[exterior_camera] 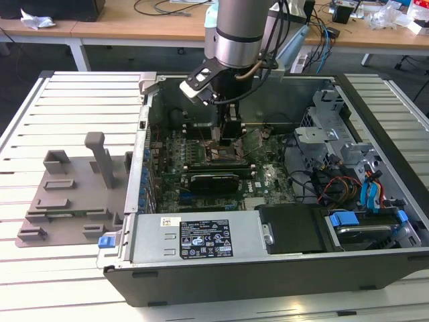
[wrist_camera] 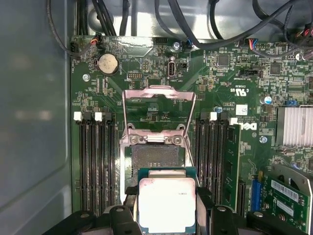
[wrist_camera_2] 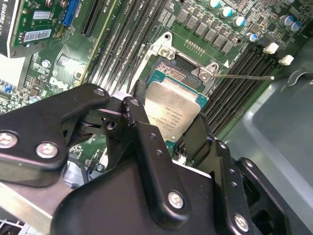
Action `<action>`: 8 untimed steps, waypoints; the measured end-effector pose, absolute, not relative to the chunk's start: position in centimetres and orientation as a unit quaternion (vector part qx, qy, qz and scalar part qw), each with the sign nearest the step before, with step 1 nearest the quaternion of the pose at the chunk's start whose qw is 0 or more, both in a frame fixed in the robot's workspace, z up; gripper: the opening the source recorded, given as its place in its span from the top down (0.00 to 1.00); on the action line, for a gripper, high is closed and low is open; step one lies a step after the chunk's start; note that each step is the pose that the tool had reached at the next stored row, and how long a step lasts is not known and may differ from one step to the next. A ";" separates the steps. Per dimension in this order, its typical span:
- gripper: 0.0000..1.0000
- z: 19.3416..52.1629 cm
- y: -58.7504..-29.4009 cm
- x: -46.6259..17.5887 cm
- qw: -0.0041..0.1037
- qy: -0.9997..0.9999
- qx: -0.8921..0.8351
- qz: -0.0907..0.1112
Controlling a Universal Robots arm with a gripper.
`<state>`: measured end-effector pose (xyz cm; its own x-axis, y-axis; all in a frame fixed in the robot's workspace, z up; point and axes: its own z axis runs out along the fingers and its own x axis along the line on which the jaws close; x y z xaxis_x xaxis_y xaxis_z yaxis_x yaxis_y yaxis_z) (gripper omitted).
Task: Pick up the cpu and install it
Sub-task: 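Place the cpu into insertion slot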
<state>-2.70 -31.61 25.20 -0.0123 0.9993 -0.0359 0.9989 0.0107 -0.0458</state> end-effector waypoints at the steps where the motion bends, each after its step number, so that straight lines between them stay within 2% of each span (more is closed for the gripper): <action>1: 0.45 25.1 -31.6 -2.7 0.003 -0.711 -0.703 0.029; 8: 0.45 24.5 -31.6 -2.7 0.003 -0.711 -0.703 0.029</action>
